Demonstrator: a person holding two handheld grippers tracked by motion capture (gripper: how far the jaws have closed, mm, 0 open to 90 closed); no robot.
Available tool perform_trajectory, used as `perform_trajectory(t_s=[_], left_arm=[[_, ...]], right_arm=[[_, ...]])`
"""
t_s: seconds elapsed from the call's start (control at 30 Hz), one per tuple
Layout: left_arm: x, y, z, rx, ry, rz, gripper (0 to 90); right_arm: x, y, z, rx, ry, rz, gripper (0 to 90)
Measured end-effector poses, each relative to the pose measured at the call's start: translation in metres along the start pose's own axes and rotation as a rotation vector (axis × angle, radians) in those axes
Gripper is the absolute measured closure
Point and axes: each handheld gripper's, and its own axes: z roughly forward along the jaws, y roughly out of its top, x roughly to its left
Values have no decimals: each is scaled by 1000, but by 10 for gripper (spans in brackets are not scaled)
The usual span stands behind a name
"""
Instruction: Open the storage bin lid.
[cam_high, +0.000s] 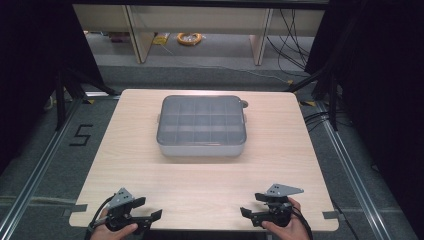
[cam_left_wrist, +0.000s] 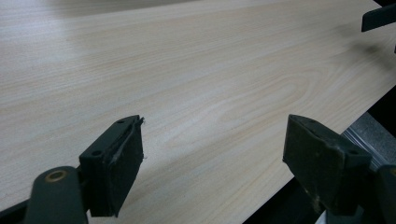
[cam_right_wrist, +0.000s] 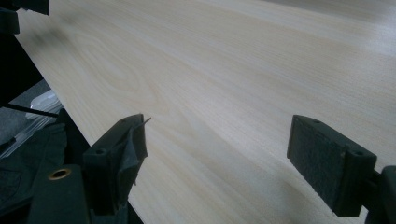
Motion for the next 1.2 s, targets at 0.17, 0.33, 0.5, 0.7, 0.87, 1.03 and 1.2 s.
perform_trajectory(t_s=[0.17,0.33,0.5,0.7,0.87,1.03,1.2], left_arm=[[2,1,-3,3,8,-4,195],[2,1,-2,-3,2,-24,196],[3,1,-2,-9,-5,-25,196],[5,1,-2,4,-6,-22,196],[4,1,-2,-3,-5,-26,196],[4,2,-3,-7,0,-22,196],[5,3,-2,-8,-12,-49,197]], right_arm=[[-1,0,0,-7,-27,-21,205],[-2,0,0,-5,-24,-17,205],[-1,0,-1,-10,-14,-8,205],[-2,0,0,-37,-4,23,205],[-3,0,-1,-31,-15,-1,205],[-3,1,-1,-27,-8,5,204],[-4,1,-1,-48,-3,12,205]])
